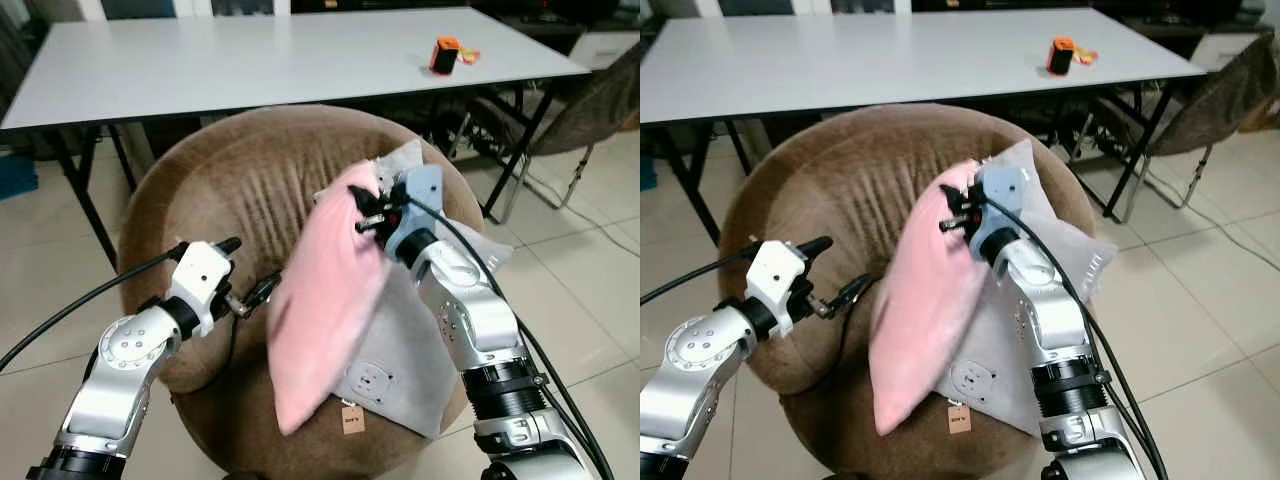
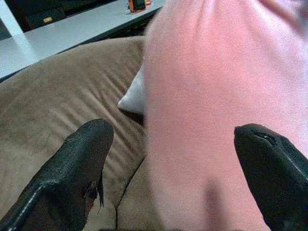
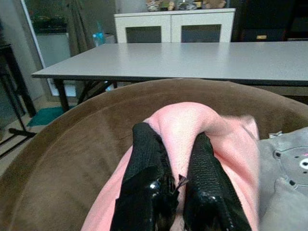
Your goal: Move the pillow to the sofa from floor
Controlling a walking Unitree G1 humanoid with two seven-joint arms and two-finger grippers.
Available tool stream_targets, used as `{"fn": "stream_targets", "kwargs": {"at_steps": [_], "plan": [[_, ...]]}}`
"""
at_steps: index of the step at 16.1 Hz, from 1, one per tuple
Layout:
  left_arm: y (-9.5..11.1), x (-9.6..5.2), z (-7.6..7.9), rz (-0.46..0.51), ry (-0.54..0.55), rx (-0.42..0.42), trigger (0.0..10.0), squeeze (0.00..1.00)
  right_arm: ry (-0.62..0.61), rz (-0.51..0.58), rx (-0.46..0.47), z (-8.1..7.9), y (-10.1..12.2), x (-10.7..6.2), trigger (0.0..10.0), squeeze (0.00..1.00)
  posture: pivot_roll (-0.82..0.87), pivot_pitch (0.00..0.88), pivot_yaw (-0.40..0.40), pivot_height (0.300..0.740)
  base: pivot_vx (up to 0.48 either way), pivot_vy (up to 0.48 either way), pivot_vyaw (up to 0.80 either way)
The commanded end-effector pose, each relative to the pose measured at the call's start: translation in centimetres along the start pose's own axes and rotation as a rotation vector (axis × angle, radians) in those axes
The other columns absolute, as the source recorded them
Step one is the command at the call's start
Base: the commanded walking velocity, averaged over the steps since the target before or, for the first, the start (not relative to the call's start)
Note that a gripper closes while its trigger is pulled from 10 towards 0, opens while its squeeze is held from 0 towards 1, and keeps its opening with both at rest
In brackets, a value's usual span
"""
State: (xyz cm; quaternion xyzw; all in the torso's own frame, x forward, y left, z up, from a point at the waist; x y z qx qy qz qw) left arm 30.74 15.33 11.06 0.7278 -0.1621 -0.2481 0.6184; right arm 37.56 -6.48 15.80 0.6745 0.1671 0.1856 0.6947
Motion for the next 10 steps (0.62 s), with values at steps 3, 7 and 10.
{"fn": "stream_targets", "kwargs": {"at_steps": [3, 7, 10], "plan": [[0.1, 0.1, -0.1, 0.009, -0.015, 0.003, 10.0, 0.14, 0.054, 0.078, -0.023, -0.5, 1.4, 0.3, 10.0, 0.00, 0.02, 0.000, -0.031, 0.740, 0.000, 0.000, 0.00], [-0.2, 0.0, 0.6, -0.009, -0.099, 0.003, 10.0, 0.15, 0.146, 0.143, 0.047, -1.8, 2.3, 2.3, 10.0, 0.00, 0.02, 0.000, -0.027, 0.740, 0.000, 0.000, 0.00], [-1.3, -0.3, 0.9, -0.046, -0.143, -0.009, 10.0, 0.14, 0.098, 0.002, 0.146, -1.0, -2.2, 3.5, 10.0, 0.00, 0.04, 0.000, -0.031, 0.740, 0.000, 0.000, 0.00]]}}
Point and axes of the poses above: a point about 5 cm out from each wrist's last joint towards the gripper, its own x axis pointing out of the wrist towards the gripper, its own y axis along the axis of the wrist's last joint, z = x × y, the point moved 5 cm from there along x, pointing out of the wrist towards the gripper, and after that the axes turned 8 degrees about -x, right-handed, at the moved point
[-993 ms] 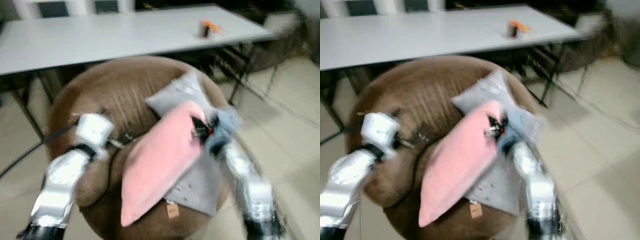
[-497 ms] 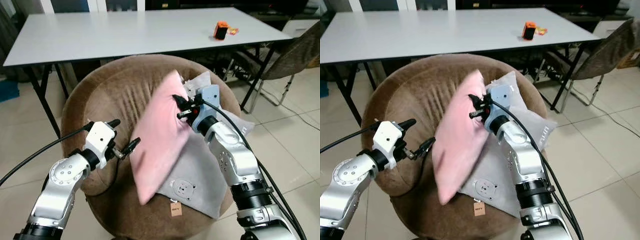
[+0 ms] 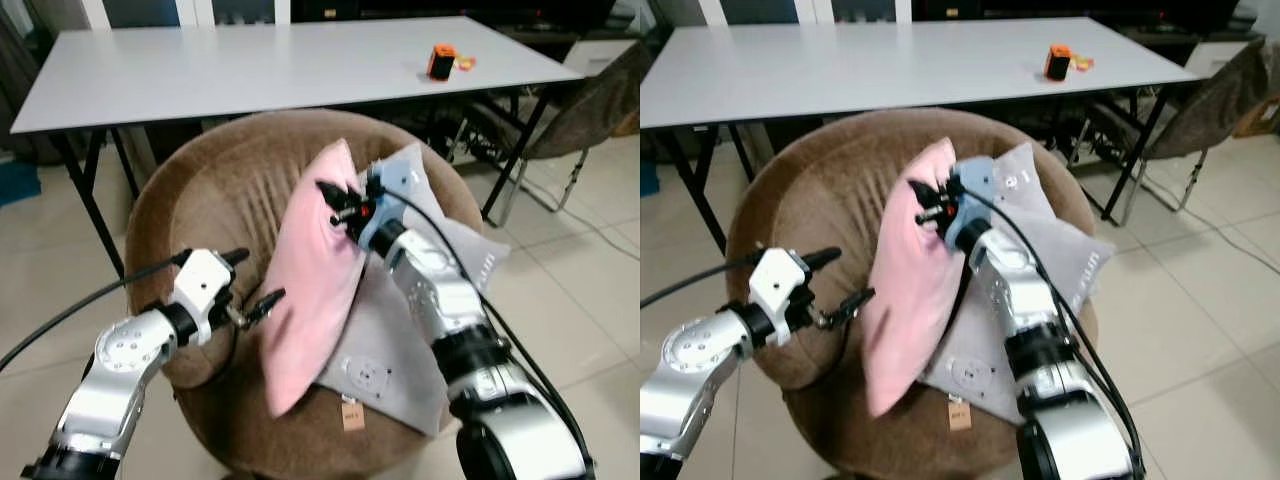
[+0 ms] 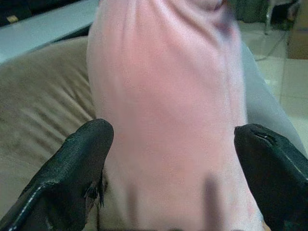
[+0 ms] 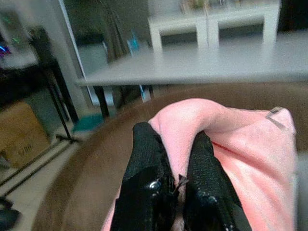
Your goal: Move the pillow to the sofa from floor
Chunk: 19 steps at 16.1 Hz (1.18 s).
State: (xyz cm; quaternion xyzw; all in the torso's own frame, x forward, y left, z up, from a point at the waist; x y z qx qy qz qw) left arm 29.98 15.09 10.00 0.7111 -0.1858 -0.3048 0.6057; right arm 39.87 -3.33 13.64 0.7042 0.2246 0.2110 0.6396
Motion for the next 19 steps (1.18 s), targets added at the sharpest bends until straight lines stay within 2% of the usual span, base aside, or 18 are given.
{"fn": "stream_targets", "kwargs": {"at_steps": [1, 2, 3, 6, 7, 10, 12, 13, 15, 16, 18, 19], "plan": [[-0.5, 0.0, 0.1, -0.014, -0.018, 0.000, 10.0, 0.14, -0.049, -0.030, 0.025, 1.3, -1.2, -0.4, 10.0, 0.00, 0.04, 0.000, -0.036, 0.740, 0.000, 0.000, 0.00], [-0.7, 0.0, 0.1, -0.015, -0.018, 0.000, 10.0, 0.14, -0.067, -0.059, 0.030, 1.7, -2.1, -0.6, 10.0, 0.00, 0.04, 0.000, -0.036, 0.740, 0.000, 0.000, 0.00], [-1.3, 0.0, -0.1, -0.025, -0.018, 0.001, 10.0, 0.15, -0.125, -0.122, 0.060, 3.0, -4.1, -1.5, 10.0, 0.00, 0.05, 0.000, -0.046, 0.740, 0.000, 0.000, 0.00], [-3.7, -0.3, -1.0, -0.061, -0.002, -0.023, 10.0, 0.15, -0.188, -0.183, 0.053, 4.9, -6.1, -3.3, 10.0, 0.00, 0.05, 0.000, -0.050, 0.740, 0.000, 0.000, 0.00], [-4.3, -0.3, -1.1, -0.068, 0.000, -0.031, 10.0, 0.15, -0.192, -0.204, 0.048, 5.3, -6.8, -3.9, 10.0, 1.00, 0.05, 0.000, -0.050, 0.740, 0.000, 0.000, 0.00], [-6.4, -0.5, -1.4, -0.097, -0.032, -0.083, 10.0, 0.15, -0.180, -0.180, 0.025, 6.4, -6.5, -4.8, 10.0, 1.00, 0.04, 0.000, -0.047, 0.740, 0.000, 0.000, 0.00], [-8.0, -1.2, -2.3, -0.135, -0.043, -0.107, 10.0, 0.15, -0.107, -0.101, 0.037, 6.9, -4.8, -5.9, 10.0, 1.00, 0.03, 0.000, -0.044, 0.740, 0.000, 0.000, 0.00], [-8.0, -1.4, -2.6, -0.135, -0.041, -0.106, 10.0, 0.15, -0.088, -0.085, 0.033, 6.9, -4.5, -6.4, 10.0, 1.00, 0.02, 0.000, -0.037, 0.740, 0.000, 0.000, 0.00], [-7.2, -1.8, -3.7, -0.098, -0.025, -0.095, 10.0, 0.15, -0.055, -0.044, -0.013, 6.7, -3.3, -8.6, 10.0, 1.00, 0.00, 0.000, -0.027, 0.740, 0.000, 0.000, 0.00], [-7.1, -1.4, -3.7, -0.074, 0.003, -0.098, 10.0, 0.15, -0.064, -0.009, -0.028, 6.5, -2.3, -9.7, 10.0, 0.00, -0.01, 0.000, -0.022, 0.740, 0.000, 0.000, 0.00], [-5.5, -0.2, -4.9, 0.049, 0.151, -0.103, 10.0, 0.15, -0.156, 0.030, -0.114, 6.3, -0.9, -11.5, 10.0, 0.00, -0.01, 0.000, -0.025, 0.740, 0.000, 0.000, 0.00], [-3.6, 0.4, -5.8, 0.147, 0.229, -0.105, 10.0, 0.15, -0.214, 0.050, -0.114, 6.3, -0.4, -12.1, 10.0, 0.00, -0.01, 0.000, -0.028, 0.740, 0.000, 0.000, 0.00]]}}
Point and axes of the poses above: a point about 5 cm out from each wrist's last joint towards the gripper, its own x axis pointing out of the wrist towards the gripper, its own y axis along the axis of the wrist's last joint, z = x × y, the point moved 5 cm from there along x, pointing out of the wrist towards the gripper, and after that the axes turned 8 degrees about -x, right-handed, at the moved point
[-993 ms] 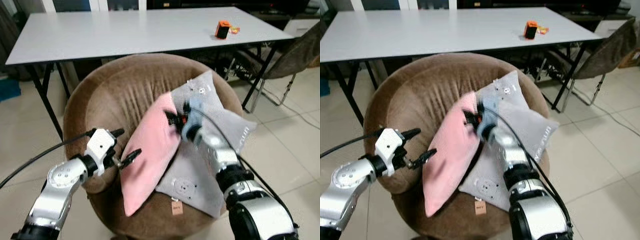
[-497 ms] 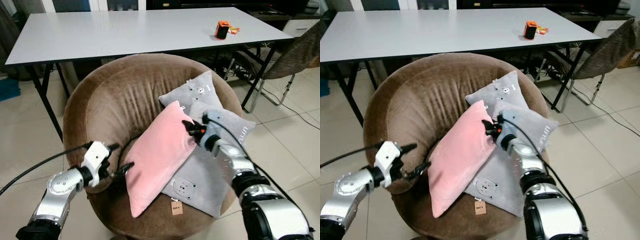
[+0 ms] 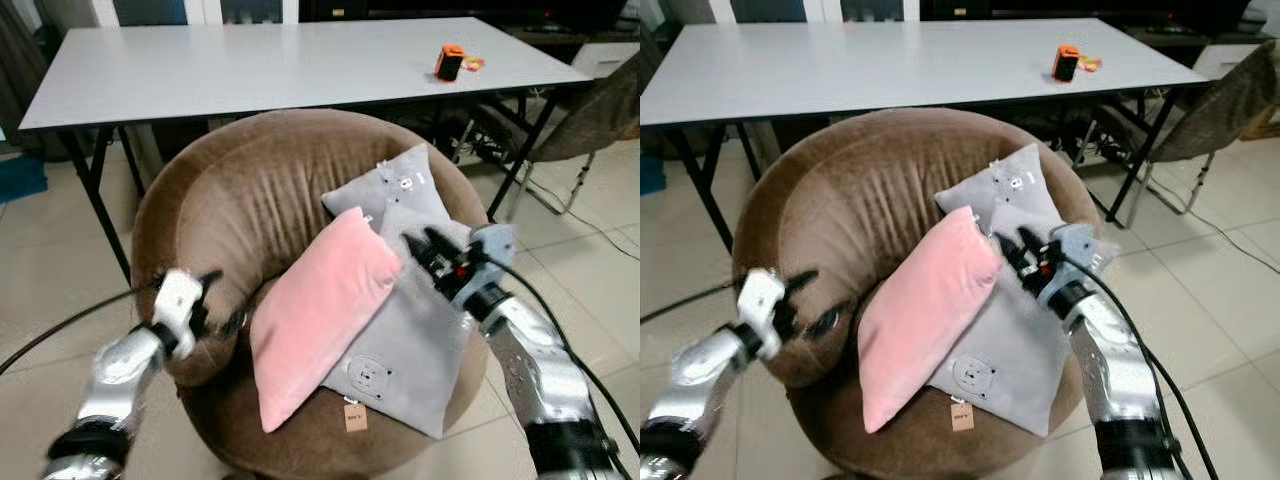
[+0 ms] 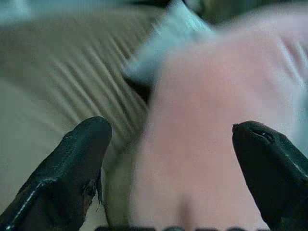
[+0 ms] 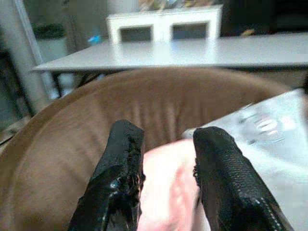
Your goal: Move the pillow to the sofa from floor
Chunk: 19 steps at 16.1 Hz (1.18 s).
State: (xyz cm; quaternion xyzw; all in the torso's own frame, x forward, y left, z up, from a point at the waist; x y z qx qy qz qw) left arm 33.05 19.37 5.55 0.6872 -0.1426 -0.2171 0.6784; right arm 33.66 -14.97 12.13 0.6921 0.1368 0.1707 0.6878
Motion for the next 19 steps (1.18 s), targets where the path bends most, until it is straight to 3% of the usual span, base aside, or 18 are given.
{"fn": "stream_targets", "kwargs": {"at_steps": [1, 3, 4, 6, 8, 11, 15, 19], "plan": [[4.0, 1.2, -1.1, 0.149, 0.095, 0.022, 10.0, 0.14, -0.109, 0.003, -0.021, 0.9, 0.6, -0.4, 10.0, 0.00, -0.01, 0.000, -0.028, 0.740, 0.000, 0.000, 0.00], [7.2, 2.1, -1.0, 0.242, 0.134, 0.030, 10.0, 0.14, -0.208, -0.014, -0.035, 1.3, 0.8, -0.9, 10.0, 0.00, -0.02, 0.000, -0.024, 0.740, 0.000, 0.000, 0.00], [12.5, 3.8, 1.5, 0.317, 0.110, 0.062, 10.0, 0.14, -0.307, -0.011, -0.023, 1.3, 1.0, -1.1, 10.0, 0.00, -0.03, 0.000, -0.013, 0.740, 0.000, 0.000, 0.00], [14.7, 3.7, 4.1, 0.337, 0.101, 0.121, 10.0, 0.15, -0.350, 0.005, 0.004, 0.3, 1.4, -1.1, 10.0, 0.00, -0.03, 0.000, -0.010, 0.740, 0.000, 0.000, 0.00], [14.3, 2.3, 5.0, 0.315, 0.128, 0.117, 10.0, 0.15, -0.346, -0.015, -0.009, -0.9, 1.2, -1.2, 10.0, 0.00, -0.03, 0.000, -0.016, 0.740, 0.000, -0.444, 0.00], [14.0, 0.8, 5.6, 0.251, 0.173, 0.100, 10.0, 0.15, -0.359, -0.058, -0.012, -1.3, 0.6, -1.6, 10.0, 0.00, -0.02, 0.000, -0.030, 0.740, 0.000, -0.480, 0.00], [13.1, 0.3, 5.4, 0.213, 0.197, 0.083, 10.0, 0.15, -0.309, -0.063, -0.005, -2.1, 0.7, -1.2, 10.0, 0.00, 0.00, 0.000, -0.052, 0.740, 0.000, -0.480, 0.00], [12.5, 0.4, 4.9, 0.184, 0.217, 0.072, 10.0, 0.15, -0.322, -0.064, -0.012, -1.8, 0.9, -1.2, 10.0, 0.00, -0.01, 0.000, -0.050, 0.740, 0.000, -0.480, 0.00]]}}
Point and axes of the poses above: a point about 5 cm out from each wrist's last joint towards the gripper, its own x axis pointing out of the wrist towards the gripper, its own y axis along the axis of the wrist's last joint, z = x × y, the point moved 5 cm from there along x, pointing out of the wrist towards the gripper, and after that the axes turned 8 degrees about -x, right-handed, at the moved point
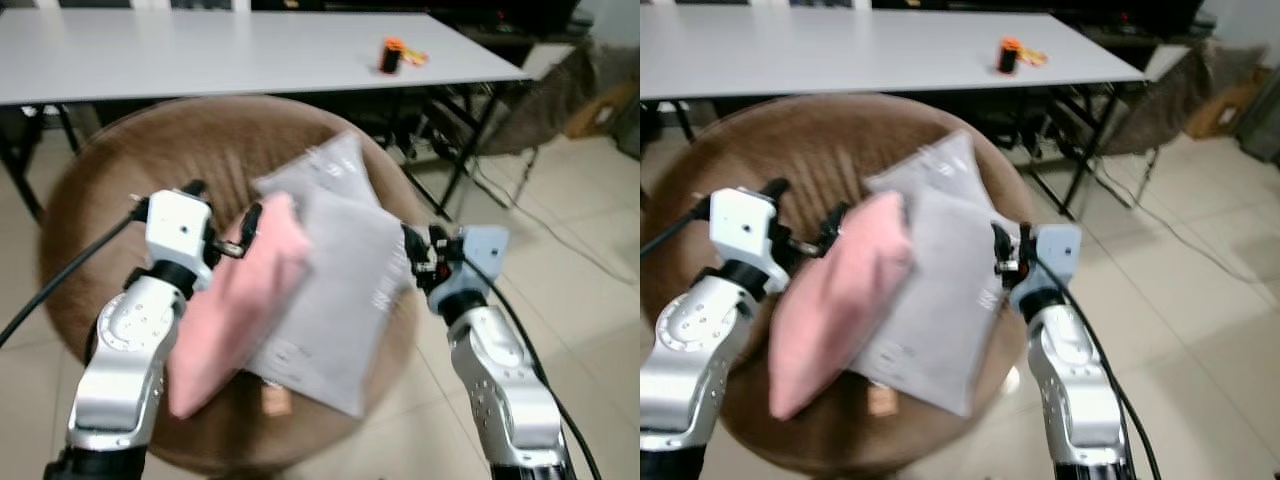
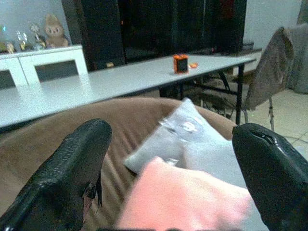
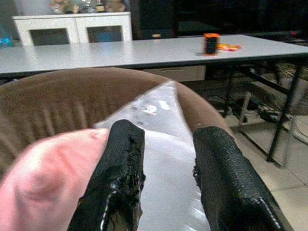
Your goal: Move the pillow to the sofa from floor
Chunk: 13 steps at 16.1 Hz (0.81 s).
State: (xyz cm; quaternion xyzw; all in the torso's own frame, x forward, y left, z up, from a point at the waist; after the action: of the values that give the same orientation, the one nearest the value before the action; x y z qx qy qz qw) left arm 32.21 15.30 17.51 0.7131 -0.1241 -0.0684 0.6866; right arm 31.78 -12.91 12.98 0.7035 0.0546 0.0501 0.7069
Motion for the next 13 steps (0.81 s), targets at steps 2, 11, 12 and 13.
{"fn": "stream_targets", "kwargs": {"at_steps": [2, 11, 12, 13], "plan": [[-0.3, 0.7, 0.8, 0.000, -0.034, 0.012, 10.0, 0.15, -0.077, -0.020, -0.013, 1.8, -0.3, -0.1, 10.0, 0.00, -0.01, 0.000, -0.045, 0.740, 0.000, -0.480, 0.00], [-2.5, 1.6, -0.1, -0.026, -0.020, 0.012, 10.0, 0.15, -0.162, -0.060, -0.016, 3.2, -1.0, 0.0, 10.0, 0.00, -0.03, 0.000, -0.028, 0.740, 0.000, -0.480, -0.68], [-2.7, 1.7, -0.2, -0.027, -0.020, 0.013, 10.0, 0.15, -0.161, -0.062, -0.016, 3.2, -1.0, 0.1, 10.0, 0.00, -0.03, 0.000, -0.029, 0.740, 0.000, -0.480, -0.80], [-3.0, 1.8, -0.2, -0.030, -0.019, 0.013, 10.0, 0.15, -0.160, -0.063, -0.016, 3.2, -1.1, 0.2, 10.0, 0.00, -0.03, 0.000, -0.031, 0.740, 0.000, -0.480, -0.80]]}}
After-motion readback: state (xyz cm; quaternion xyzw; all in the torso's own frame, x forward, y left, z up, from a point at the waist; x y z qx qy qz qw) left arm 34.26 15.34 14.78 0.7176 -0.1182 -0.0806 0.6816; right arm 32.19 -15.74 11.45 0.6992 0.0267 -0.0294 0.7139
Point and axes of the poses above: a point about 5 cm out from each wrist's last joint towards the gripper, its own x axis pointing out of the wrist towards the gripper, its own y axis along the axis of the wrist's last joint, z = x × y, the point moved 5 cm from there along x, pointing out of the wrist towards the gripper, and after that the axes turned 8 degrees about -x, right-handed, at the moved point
